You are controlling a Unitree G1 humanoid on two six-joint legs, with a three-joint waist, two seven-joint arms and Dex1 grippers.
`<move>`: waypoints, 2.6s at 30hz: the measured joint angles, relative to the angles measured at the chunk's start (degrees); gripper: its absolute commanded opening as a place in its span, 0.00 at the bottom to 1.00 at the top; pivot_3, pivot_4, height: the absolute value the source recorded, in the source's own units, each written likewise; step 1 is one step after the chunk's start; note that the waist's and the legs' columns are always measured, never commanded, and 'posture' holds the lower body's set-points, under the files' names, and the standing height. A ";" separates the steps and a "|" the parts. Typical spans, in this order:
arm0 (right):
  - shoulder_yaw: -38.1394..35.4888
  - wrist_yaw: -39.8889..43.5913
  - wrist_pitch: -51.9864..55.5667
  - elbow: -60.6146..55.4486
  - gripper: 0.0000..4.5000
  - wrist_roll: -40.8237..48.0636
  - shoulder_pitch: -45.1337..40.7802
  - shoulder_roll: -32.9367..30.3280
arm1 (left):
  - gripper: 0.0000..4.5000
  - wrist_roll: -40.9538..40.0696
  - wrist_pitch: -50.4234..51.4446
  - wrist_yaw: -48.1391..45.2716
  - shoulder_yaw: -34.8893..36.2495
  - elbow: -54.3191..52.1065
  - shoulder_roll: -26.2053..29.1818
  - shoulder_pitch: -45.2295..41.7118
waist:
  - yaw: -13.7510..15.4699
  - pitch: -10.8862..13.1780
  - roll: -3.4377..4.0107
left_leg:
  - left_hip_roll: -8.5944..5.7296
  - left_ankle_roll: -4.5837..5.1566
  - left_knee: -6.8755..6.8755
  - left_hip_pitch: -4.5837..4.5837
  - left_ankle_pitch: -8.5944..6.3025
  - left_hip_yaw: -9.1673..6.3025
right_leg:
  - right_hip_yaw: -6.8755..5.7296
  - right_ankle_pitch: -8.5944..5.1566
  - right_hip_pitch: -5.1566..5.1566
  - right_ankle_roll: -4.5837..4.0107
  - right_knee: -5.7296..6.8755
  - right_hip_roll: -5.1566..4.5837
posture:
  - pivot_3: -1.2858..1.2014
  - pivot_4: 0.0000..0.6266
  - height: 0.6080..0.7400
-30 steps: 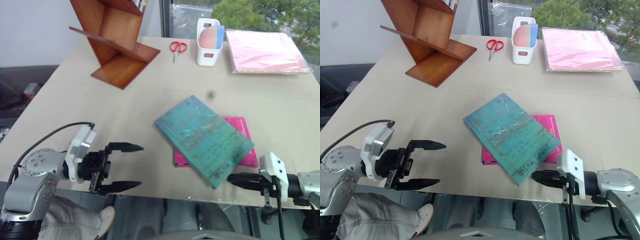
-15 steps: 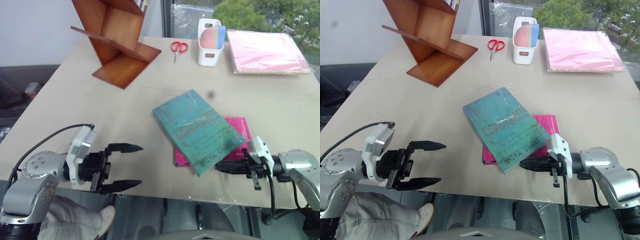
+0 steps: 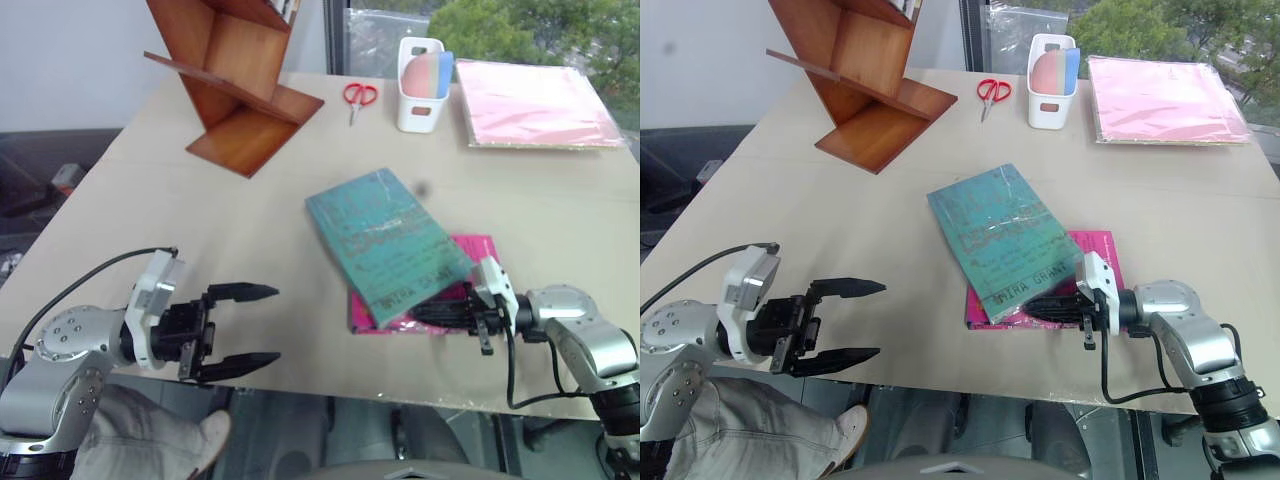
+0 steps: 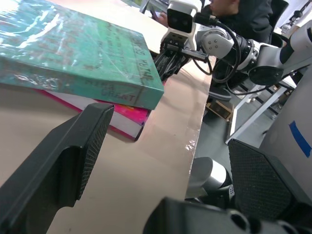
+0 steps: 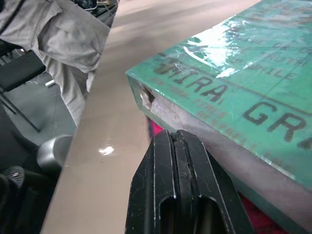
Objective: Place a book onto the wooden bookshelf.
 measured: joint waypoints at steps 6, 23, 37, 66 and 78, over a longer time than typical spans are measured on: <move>-3.61 5.14 -2.37 1.44 0.02 3.20 4.46 -2.97 | 1.00 0.09 -0.81 4.84 0.12 0.22 -4.10 0.12 | 0.37 -0.01 -0.01 | -0.05 0.01 0.00 -0.04 -0.01 -0.05 | -0.05 0.01 0.02 0.01 -0.01 -0.05 | 0.52 0.24 1.00; -29.04 -19.55 5.19 -36.44 0.67 10.13 23.50 -7.56 | 1.00 -23.30 40.86 53.11 -1.90 10.14 -21.72 -18.33 | 0.13 -0.09 -0.12 | -0.03 0.03 0.25 -0.04 -0.01 -0.17 | -0.32 0.04 0.28 0.09 0.08 0.02 | 0.52 0.24 1.00; -20.85 -24.62 11.76 -39.26 0.87 13.59 7.15 -12.38 | 1.00 -30.82 50.79 62.50 -0.59 26.40 -30.77 -31.19 | 0.27 -0.09 -0.14 | -0.12 0.03 0.33 -0.09 0.00 -0.33 | -0.50 0.04 0.38 0.08 0.03 -0.02 | 0.52 0.24 1.00; -20.03 -24.19 9.84 -38.71 0.88 10.91 9.39 -12.50 | 0.00 -48.98 56.51 82.16 4.59 36.27 -36.24 -35.87 | 0.42 -0.11 -0.11 | -0.32 0.03 0.38 -0.03 0.00 -0.52 | -0.70 0.04 0.58 0.08 0.02 -0.16 | 0.52 0.24 1.00; -17.01 -23.91 7.44 -36.34 0.88 8.23 7.87 -11.32 | 0.00 -55.02 53.20 81.47 5.01 31.42 -29.82 -33.60 | 0.19 -0.07 -0.15 | -0.30 0.02 0.37 -0.05 0.00 -0.53 | -0.71 0.03 0.55 0.07 0.01 -0.12 | 0.52 0.24 1.00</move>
